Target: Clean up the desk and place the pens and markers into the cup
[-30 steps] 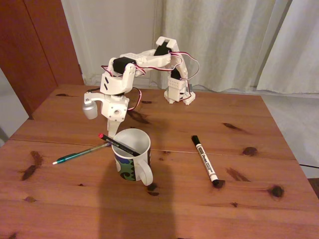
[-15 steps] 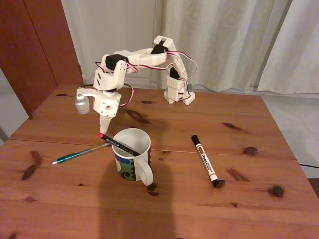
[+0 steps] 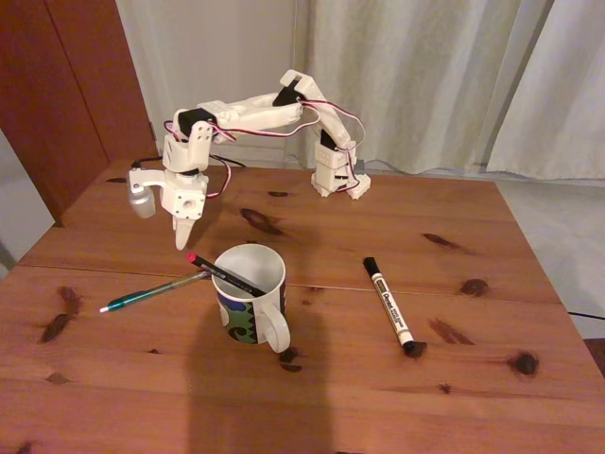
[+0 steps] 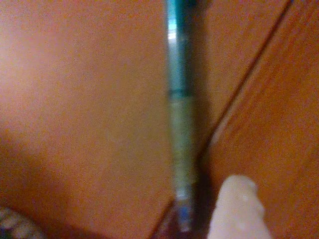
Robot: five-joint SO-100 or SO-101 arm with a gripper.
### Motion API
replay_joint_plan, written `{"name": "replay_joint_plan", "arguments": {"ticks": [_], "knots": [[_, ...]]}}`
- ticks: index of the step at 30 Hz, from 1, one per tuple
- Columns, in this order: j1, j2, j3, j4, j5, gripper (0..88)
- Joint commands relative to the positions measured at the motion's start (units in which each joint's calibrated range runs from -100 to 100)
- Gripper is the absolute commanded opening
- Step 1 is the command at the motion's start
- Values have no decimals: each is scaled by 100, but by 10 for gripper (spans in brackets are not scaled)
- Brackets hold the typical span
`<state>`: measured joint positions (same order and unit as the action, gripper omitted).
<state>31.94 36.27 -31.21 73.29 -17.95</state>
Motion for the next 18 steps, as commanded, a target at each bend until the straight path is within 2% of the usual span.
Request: {"name": "replay_joint_plan", "arguments": {"ticks": [1,18], "knots": [[11,-23,-432,-107,155,224],[-198,1375,-2452,-150,166,224]]}}
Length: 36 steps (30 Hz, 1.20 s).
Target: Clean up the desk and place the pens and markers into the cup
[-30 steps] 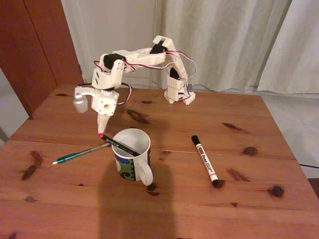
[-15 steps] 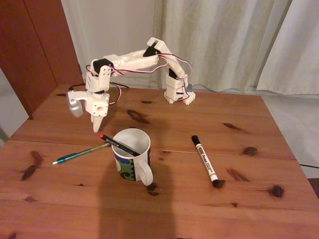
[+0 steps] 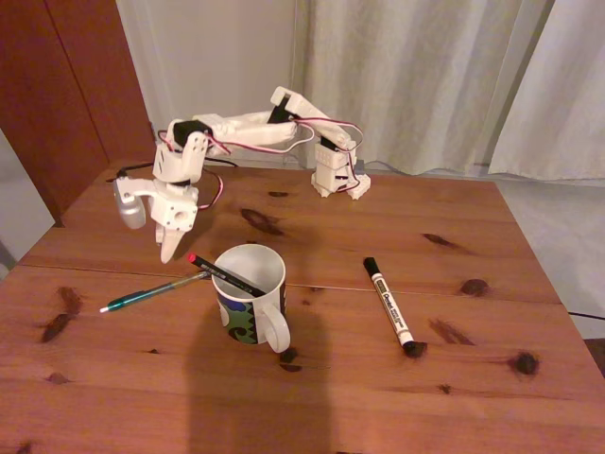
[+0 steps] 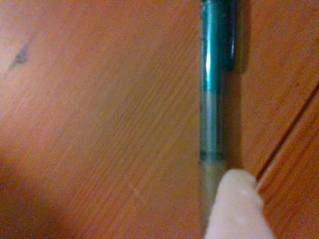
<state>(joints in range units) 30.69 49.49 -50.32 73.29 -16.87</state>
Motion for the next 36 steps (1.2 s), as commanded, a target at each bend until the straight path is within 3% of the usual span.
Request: {"name": "replay_joint_plan", "arguments": {"ticks": [1,36], "knots": [[-74,144,-649,-150,58,224],[-210,1087,-919,-64,22,224]]}}
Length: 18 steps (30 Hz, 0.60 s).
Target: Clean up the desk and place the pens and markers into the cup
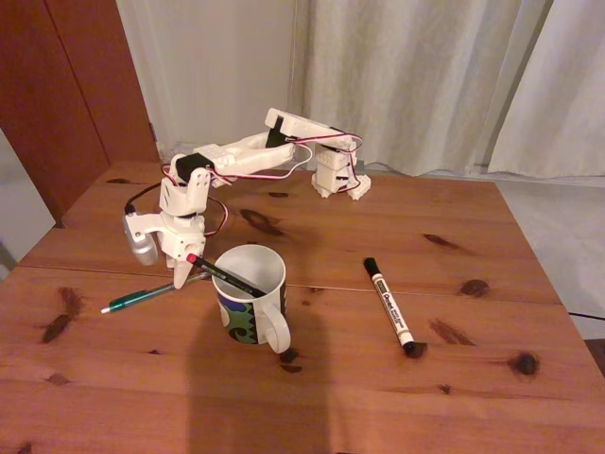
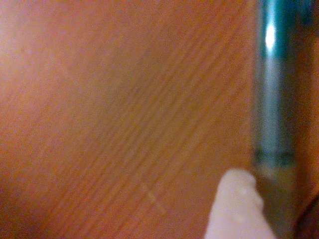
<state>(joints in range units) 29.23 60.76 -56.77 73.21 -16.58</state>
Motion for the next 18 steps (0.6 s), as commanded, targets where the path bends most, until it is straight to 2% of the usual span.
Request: {"name": "replay_joint_plan", "arguments": {"ticks": [1,12,14,18], "knots": [[-64,-15,-274,-56,-8,224],[-40,167,-265,-116,-8,220],[-32,167,-265,-116,-2,178],[-7,167,-265,-116,-8,3]]}}
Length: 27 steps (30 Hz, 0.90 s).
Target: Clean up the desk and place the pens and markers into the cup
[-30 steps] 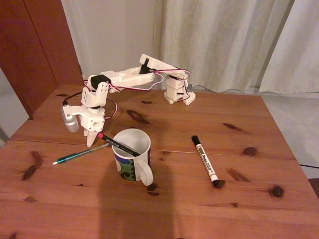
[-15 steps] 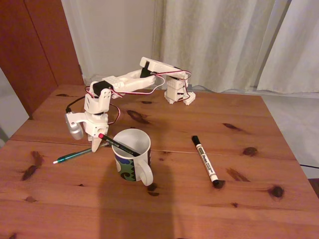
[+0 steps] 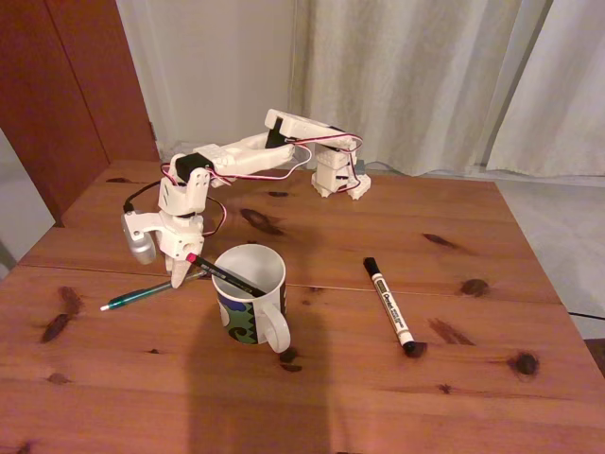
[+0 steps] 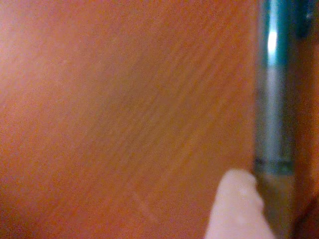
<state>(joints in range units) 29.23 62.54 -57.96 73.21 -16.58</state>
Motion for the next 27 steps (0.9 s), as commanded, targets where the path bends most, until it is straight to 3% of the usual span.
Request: {"name": "replay_joint_plan", "arguments": {"ticks": [1,12,17,27], "knots": [[-7,-11,-146,-116,-8,2],[9,-85,-200,-56,-13,10],[-56,-466,-155,30,-259,10],[-321,-2096,-155,2430,-453,10]]}}
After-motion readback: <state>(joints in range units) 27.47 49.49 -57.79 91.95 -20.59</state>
